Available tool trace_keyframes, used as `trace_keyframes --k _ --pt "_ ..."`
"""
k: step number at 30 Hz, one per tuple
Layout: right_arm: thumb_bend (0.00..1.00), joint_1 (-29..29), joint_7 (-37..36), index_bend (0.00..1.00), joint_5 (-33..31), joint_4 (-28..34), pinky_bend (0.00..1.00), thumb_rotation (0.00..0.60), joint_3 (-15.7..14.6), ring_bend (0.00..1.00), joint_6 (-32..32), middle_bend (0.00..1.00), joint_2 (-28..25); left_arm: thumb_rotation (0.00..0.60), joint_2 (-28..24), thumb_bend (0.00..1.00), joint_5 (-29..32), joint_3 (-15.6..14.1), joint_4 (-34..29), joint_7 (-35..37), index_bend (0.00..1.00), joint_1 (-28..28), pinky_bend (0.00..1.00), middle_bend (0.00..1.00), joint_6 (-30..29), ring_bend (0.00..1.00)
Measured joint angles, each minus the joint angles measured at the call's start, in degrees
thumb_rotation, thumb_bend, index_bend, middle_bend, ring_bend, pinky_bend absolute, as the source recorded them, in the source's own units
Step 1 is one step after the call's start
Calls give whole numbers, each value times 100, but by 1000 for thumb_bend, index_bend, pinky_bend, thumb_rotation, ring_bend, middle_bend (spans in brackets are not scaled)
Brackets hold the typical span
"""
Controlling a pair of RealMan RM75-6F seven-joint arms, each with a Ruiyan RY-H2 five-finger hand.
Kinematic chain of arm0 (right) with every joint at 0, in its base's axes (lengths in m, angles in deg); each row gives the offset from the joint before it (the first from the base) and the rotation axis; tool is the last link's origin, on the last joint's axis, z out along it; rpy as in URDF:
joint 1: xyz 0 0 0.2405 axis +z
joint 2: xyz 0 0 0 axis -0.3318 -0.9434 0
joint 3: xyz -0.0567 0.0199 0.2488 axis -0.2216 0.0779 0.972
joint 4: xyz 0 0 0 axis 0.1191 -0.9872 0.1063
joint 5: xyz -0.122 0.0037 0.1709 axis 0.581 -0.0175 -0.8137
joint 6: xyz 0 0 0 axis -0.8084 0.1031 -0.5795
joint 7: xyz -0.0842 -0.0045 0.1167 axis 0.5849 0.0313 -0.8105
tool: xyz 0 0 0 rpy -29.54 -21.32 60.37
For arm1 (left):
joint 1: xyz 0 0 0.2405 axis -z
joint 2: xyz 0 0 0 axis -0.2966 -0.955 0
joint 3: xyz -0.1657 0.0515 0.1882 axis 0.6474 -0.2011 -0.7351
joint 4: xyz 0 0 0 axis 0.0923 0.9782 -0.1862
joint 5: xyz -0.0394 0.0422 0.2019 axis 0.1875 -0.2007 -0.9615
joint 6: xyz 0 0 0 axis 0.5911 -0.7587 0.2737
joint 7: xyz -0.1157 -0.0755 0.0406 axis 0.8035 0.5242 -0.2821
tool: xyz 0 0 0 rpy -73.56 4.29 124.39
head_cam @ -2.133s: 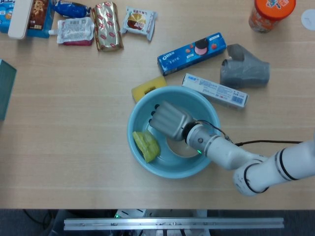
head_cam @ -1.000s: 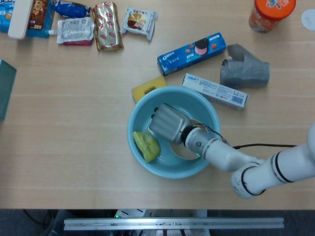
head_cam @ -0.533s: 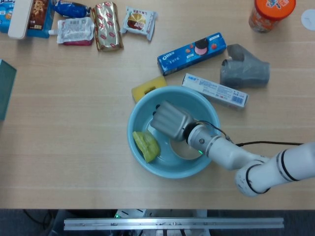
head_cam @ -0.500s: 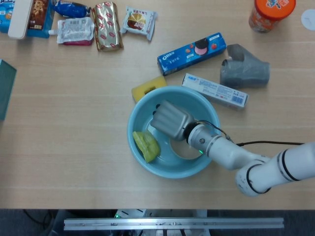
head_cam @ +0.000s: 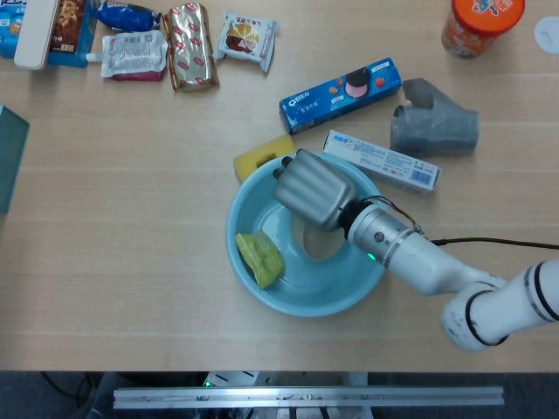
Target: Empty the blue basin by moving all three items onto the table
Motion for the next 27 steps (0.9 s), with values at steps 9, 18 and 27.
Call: trace_keyframes --k 9,18,27 --pt "321 -338 -291 653 341 459 579 600 262 420 494 487 -673 600 -19 427 -65 6 -21 4 457 35 227 390 3 321" --pt "321 -539 -350 653 15 242 579 600 506 420 613 487 -1307 600 -15 426 -94 -13 -32 -15 457 38 227 390 3 321" --pt "320 -459 -163 653 -906 -734 581 600 677 420 243 487 -985 600 -45 427 -95 -48 -74 -14 457 -32 227 390 -76 321"
